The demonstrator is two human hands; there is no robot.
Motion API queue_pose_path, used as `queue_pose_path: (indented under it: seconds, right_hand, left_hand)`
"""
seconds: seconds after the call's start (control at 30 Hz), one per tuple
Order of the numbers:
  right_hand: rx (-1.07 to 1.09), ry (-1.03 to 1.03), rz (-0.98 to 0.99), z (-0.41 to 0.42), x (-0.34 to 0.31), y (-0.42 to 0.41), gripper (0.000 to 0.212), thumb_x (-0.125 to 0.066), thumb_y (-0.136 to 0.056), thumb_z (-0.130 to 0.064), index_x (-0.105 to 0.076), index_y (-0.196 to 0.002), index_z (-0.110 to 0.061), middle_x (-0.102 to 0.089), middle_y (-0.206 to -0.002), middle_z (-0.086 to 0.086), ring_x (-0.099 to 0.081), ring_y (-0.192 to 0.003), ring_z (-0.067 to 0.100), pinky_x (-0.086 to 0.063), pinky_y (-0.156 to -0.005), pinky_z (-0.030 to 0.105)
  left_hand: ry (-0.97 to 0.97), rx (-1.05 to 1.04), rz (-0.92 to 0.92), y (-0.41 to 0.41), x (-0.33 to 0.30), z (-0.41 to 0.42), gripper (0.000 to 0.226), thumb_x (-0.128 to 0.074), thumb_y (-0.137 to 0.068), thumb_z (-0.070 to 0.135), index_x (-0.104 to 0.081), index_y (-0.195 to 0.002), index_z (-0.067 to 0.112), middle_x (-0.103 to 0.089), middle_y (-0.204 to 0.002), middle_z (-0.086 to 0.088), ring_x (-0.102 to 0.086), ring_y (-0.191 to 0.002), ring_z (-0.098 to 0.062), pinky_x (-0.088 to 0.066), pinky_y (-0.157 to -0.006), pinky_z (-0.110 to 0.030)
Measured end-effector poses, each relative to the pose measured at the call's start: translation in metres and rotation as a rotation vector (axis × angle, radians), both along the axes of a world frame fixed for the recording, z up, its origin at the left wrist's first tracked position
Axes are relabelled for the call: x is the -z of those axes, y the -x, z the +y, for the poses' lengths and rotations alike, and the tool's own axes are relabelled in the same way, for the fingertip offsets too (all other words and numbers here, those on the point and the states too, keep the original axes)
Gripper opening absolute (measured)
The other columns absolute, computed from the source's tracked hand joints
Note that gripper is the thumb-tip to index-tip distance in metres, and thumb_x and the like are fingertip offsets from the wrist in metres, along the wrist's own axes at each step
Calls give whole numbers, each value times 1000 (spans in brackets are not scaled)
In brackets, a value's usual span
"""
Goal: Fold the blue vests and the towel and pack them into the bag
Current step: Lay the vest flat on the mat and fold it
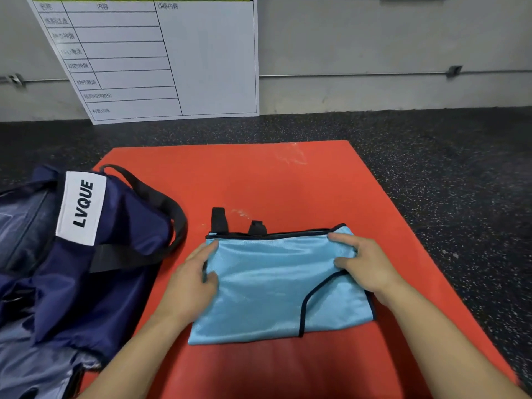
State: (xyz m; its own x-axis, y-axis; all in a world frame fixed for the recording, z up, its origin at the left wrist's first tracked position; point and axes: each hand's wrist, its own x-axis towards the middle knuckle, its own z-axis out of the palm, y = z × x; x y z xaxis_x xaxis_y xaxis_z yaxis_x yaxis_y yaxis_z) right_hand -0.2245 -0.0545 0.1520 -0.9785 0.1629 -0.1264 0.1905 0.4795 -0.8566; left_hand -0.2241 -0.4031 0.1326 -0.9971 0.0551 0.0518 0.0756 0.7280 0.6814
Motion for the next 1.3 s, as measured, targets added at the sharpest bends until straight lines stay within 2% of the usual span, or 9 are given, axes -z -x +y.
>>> queue_pose_path:
  seconds: [0.17, 0.27, 0.33, 0.47, 0.67, 0.8, 0.93, 1.1, 1.3]
  right_hand:
    - [36, -357, 30, 8, -4, -9, 44, -72, -92, -17, -66, -134, -31, -65, -137, -5, -61, -111, 10, -45, -93, 24]
    - [59, -837, 191, -10, -6, -18, 49, -60, -99, -31, -53, -148, -28, -42, -159, -2, -40, -143, 23, -39, -115, 41]
    - [-67, -851, 347, -44, -3, -20, 51, -53, -103, -30, -46, -152, -20, -33, -164, 6, -30, -151, 28, -25, -124, 45]
    - [-340, -812, 382, -117, 27, -24, 57, -32, -103, -32, -39, -156, -11, -31, -165, 6, -25, -154, 25, -23, -125, 48]
    - [-402, -841, 147, -99, 41, -26, 80, 1, -93, -57, -7, -164, -22, 3, -170, -8, 10, -157, 12, 8, -127, 39]
    - [-278, -963, -2, -52, 35, -28, 66, -7, -105, -51, 3, -163, -21, 12, -169, -7, 16, -156, 14, 10, -127, 37]
    - [-91, -996, 3, -38, 32, -28, 73, -1, -100, -49, -7, -164, -13, 1, -172, 3, 8, -158, 18, 5, -128, 39]
    - [-429, -867, 288, -120, 43, -39, 64, -20, -104, -40, -31, -159, -9, -24, -167, 7, -13, -157, 22, -13, -124, 45]
    - [-297, -916, 99, -54, 36, -31, 72, -3, -100, -54, -7, -164, -21, 3, -171, -4, 7, -157, 14, 6, -127, 38]
  left_hand:
    - [302, -57, -11, -13, -4, 11, 69, -52, -91, 14, -33, -156, 27, -26, -165, 3, -53, -133, -27, -49, -101, -41]
    - [449, -91, 251, -16, -10, 19, 62, -57, -87, 16, -43, -148, 11, -33, -154, -15, -54, -119, -39, -52, -92, -50]
    - [448, -32, 439, -19, -7, 32, 57, -53, -89, 18, -50, -144, 4, -42, -150, -18, -51, -125, -36, -49, -99, -50]
    - [464, 245, 490, -32, 24, 69, 53, -48, -93, 13, -51, -145, 0, -45, -155, -16, -39, -146, -29, -31, -116, -46]
    - [577, 98, 269, -24, 40, 42, 70, -27, -99, 45, -39, -153, 3, -33, -162, -13, -29, -151, -26, -14, -122, -41]
    - [599, 11, 177, -20, 41, 13, 80, -14, -96, 53, -29, -158, 5, -20, -167, -11, -17, -155, -23, -8, -126, -38]
    - [619, -75, 238, -26, 28, 16, 73, -26, -95, 43, -39, -151, -3, -28, -163, -20, -26, -152, -31, -15, -125, -43]
    - [566, 163, 336, -47, 29, 71, 62, -33, -98, 30, -41, -150, -5, -35, -159, -22, -32, -150, -33, -24, -119, -48]
    - [601, 47, 207, -35, 39, 19, 76, -18, -97, 53, -28, -159, 10, -20, -167, -5, -15, -155, -20, -6, -124, -38]
